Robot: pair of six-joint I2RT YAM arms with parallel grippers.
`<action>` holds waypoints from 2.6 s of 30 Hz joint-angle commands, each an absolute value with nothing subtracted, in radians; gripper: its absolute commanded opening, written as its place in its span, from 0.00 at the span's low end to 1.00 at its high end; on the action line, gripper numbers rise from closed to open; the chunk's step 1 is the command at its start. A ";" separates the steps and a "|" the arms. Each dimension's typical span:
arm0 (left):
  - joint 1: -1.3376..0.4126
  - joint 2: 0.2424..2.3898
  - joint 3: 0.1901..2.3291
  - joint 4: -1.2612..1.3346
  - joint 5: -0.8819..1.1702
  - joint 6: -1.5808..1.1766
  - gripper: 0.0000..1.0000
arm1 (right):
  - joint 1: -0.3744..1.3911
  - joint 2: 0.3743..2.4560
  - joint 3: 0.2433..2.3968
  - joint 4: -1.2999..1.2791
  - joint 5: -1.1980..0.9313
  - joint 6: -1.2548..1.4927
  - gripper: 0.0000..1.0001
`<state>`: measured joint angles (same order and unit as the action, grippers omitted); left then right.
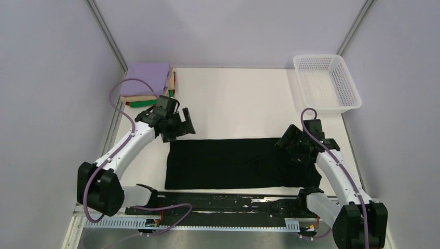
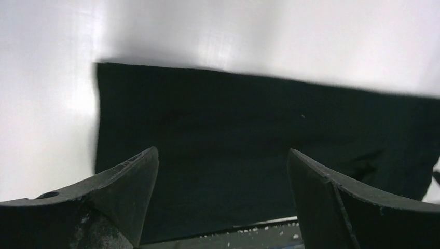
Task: Fold and stack the t-shirts
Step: Fold the other side of the tshirt into a rectangle, then rotate the tshirt 90 degrees
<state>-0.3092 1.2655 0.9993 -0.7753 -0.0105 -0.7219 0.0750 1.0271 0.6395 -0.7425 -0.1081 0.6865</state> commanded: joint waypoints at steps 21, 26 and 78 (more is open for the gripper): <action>-0.431 1.554 0.763 -0.554 0.150 -0.665 1.00 | 0.081 1.729 1.016 -0.414 -0.076 0.704 1.00; -0.432 1.445 0.687 -0.513 0.193 -0.734 1.00 | 0.116 1.986 1.348 -0.410 -0.083 0.639 1.00; -0.719 1.336 0.717 -0.585 0.074 -0.721 0.82 | 0.425 1.313 0.859 -0.512 -0.093 0.732 0.98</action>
